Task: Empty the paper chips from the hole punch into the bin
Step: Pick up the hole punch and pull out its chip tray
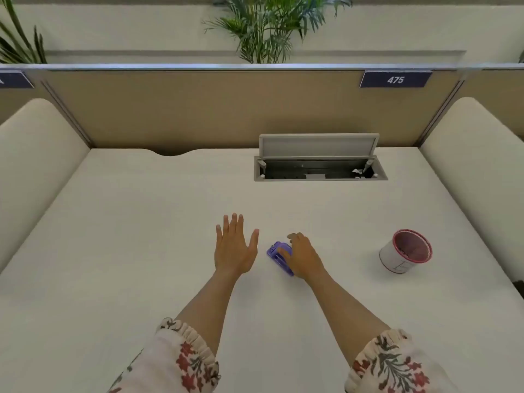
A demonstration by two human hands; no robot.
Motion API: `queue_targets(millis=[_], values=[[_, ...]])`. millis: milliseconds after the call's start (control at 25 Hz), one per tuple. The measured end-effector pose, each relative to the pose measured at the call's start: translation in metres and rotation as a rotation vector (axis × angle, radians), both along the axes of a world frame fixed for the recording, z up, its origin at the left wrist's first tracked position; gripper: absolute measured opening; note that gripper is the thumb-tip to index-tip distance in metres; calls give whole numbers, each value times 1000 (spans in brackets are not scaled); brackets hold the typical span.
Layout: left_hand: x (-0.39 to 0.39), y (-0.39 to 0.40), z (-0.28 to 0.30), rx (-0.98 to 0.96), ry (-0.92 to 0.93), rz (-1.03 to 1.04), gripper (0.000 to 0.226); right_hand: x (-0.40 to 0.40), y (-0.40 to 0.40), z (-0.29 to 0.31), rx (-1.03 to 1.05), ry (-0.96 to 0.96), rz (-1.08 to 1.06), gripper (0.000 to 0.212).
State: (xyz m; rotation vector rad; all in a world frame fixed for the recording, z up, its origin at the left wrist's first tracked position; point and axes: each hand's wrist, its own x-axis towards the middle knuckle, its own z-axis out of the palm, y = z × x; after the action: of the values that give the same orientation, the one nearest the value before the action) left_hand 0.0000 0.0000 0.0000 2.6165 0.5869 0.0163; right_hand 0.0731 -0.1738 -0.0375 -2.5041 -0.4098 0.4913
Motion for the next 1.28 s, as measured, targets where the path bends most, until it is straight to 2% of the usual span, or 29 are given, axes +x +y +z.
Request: queue_targets(millis=[160,240,400,520,680,800,920,1120,1280], values=[[-5,7,-12,-25,136,-5,58,-7,2,-7,-65,33,-6,21],[-8,2,-18,-134,116,37,49,-10,4,-5,-18,60,-75,16],[-12,-13,-20,-309,32,140,40,-13,4,0,15,116,-157,19],[-10,-23,-16,-436,-11,199,43,-20,7,5,85,139,-194,24],[-3,-34,-8,-758,-26,417,52,-31,13,14,269,156,-238,24],[1,-36,-11,-1025,-54,494,33,-41,16,21,328,151,-241,25],[-2,-38,-8,-1246,-73,522,30,-45,16,23,364,126,-266,27],[-5,-40,-6,-1343,-74,512,33,-44,4,32,484,121,-329,31],[-8,-46,0,-1396,-49,495,26,-26,1,33,561,252,-427,38]])
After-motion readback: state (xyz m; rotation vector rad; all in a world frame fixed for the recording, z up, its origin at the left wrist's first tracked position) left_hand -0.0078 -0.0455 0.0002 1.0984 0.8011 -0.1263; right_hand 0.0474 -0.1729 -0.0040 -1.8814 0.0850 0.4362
